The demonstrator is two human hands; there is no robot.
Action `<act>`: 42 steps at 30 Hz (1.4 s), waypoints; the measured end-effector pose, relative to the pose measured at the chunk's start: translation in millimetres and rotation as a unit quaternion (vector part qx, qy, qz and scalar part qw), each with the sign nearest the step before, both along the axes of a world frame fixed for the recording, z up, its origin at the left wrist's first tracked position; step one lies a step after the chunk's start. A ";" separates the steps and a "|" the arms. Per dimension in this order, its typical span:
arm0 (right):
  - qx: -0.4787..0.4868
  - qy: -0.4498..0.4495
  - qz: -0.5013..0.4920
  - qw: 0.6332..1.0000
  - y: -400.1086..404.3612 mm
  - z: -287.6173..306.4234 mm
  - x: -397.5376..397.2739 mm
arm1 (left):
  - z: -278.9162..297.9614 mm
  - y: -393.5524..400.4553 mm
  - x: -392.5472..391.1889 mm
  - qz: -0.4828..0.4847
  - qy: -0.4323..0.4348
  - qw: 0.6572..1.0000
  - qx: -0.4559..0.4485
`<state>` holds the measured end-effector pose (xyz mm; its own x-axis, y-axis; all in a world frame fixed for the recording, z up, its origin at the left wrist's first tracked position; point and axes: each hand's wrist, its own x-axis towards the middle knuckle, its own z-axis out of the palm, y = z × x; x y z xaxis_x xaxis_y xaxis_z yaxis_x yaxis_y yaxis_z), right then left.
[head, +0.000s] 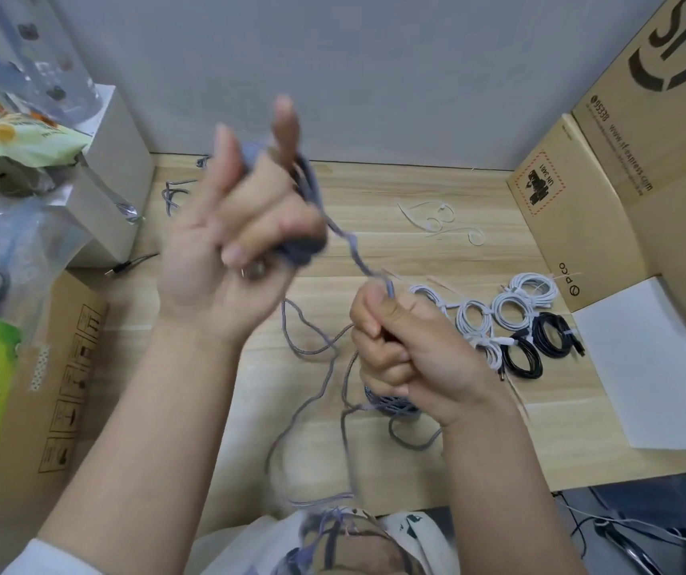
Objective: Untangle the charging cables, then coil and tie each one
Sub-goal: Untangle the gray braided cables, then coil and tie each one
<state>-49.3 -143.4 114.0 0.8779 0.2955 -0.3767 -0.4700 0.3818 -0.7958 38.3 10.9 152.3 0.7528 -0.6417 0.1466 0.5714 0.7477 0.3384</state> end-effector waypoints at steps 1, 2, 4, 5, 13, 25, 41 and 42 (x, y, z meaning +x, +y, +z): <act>0.002 0.009 0.018 1.000 2.6 -2.2 -2.3 | -4.8 0.3 5.1 0.045 0.002 0.999 0.013; -0.010 0.014 0.032 0.999 5.9 -3.2 -4.3 | -9.9 -0.4 10.8 0.080 0.013 0.997 0.015; -0.076 0.011 0.058 0.995 13.8 -0.5 -6.1 | -19.0 -7.6 15.3 0.177 -0.034 0.968 0.175; -0.124 0.000 0.071 0.990 17.1 1.1 -6.1 | -26.6 -12.6 14.5 0.214 -0.069 0.935 0.273; -0.230 -0.051 0.077 0.969 11.5 17.2 -9.2 | -52.8 -15.7 -2.3 0.107 -0.310 0.793 0.514; -0.248 -0.178 -0.156 0.940 -1.4 26.9 -6.9 | -53.3 6.4 -6.6 -0.283 -0.321 0.814 0.392; -0.209 -0.142 -0.004 0.967 3.8 4.4 2.3 | -17.6 2.0 -12.2 -0.093 -0.107 0.990 0.004; -0.234 -0.143 0.004 0.962 4.2 3.8 2.1 | -17.9 1.9 -11.4 -0.074 -0.084 0.994 0.015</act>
